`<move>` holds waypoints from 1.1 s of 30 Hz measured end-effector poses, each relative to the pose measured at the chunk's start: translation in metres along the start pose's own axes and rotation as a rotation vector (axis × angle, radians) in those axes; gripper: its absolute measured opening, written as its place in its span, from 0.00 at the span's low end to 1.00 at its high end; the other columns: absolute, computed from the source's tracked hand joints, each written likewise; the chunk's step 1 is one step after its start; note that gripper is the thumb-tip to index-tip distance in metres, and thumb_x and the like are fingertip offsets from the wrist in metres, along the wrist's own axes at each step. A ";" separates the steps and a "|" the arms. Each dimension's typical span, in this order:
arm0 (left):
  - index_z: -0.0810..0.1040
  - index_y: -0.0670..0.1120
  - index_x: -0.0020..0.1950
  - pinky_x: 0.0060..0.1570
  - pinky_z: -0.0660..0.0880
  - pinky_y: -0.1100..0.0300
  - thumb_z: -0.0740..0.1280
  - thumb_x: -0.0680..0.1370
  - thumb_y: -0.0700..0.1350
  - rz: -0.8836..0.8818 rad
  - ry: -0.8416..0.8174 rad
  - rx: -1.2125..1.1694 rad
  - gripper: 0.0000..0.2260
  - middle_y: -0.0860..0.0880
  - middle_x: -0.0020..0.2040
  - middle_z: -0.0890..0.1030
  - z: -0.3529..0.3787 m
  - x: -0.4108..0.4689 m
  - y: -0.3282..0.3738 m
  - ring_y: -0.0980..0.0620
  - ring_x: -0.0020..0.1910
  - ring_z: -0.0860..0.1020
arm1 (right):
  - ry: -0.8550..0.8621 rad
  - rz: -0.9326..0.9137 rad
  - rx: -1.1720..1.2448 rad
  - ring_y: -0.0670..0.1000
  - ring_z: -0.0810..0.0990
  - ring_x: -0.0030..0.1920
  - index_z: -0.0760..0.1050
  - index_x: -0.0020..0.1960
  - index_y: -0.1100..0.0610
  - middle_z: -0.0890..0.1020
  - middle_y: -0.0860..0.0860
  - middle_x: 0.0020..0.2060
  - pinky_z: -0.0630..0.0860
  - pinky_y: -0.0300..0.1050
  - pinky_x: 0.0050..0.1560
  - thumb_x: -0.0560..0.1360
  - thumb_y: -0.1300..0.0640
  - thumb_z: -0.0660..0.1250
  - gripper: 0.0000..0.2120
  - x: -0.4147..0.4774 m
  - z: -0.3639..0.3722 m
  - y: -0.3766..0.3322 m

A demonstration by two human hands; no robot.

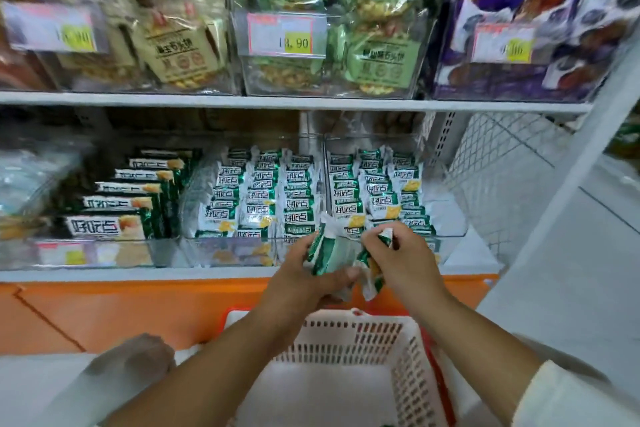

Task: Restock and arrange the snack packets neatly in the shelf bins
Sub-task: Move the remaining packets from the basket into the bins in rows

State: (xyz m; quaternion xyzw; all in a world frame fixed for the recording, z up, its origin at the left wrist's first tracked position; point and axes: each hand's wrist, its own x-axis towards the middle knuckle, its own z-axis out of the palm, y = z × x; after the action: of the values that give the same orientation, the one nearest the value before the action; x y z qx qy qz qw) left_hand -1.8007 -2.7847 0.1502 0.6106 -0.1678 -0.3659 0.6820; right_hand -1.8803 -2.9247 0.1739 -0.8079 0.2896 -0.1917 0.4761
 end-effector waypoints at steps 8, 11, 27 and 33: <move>0.72 0.58 0.57 0.36 0.79 0.66 0.77 0.70 0.39 0.046 -0.004 0.051 0.24 0.55 0.43 0.87 0.006 0.021 0.011 0.54 0.43 0.86 | -0.083 0.012 0.082 0.50 0.67 0.35 0.70 0.44 0.62 0.66 0.52 0.34 0.62 0.46 0.37 0.77 0.41 0.63 0.22 0.018 -0.002 0.000; 0.71 0.59 0.62 0.44 0.82 0.59 0.78 0.69 0.42 -0.017 -0.004 0.012 0.27 0.55 0.44 0.87 -0.005 0.034 0.016 0.54 0.44 0.86 | -0.306 0.057 0.156 0.46 0.78 0.45 0.78 0.47 0.49 0.78 0.48 0.40 0.71 0.44 0.48 0.74 0.42 0.68 0.11 0.027 -0.015 0.003; 0.73 0.59 0.59 0.59 0.77 0.41 0.80 0.64 0.43 -0.047 0.138 -0.147 0.28 0.46 0.50 0.86 -0.004 0.073 0.014 0.44 0.51 0.85 | -0.262 0.190 0.500 0.52 0.84 0.44 0.81 0.54 0.54 0.85 0.56 0.46 0.78 0.45 0.41 0.69 0.47 0.70 0.17 0.055 -0.020 0.018; 0.71 0.50 0.67 0.59 0.77 0.40 0.80 0.59 0.46 -0.035 0.145 -0.179 0.38 0.44 0.52 0.86 0.002 0.077 0.013 0.41 0.52 0.84 | -0.190 0.325 0.716 0.54 0.83 0.42 0.80 0.54 0.55 0.84 0.60 0.46 0.77 0.47 0.39 0.73 0.50 0.70 0.13 0.058 -0.012 0.020</move>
State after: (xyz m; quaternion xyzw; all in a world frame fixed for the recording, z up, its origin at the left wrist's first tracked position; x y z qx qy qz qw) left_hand -1.7457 -2.8404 0.1460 0.5750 -0.0736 -0.3462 0.7376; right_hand -1.8488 -2.9781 0.1637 -0.5488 0.2830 -0.1271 0.7763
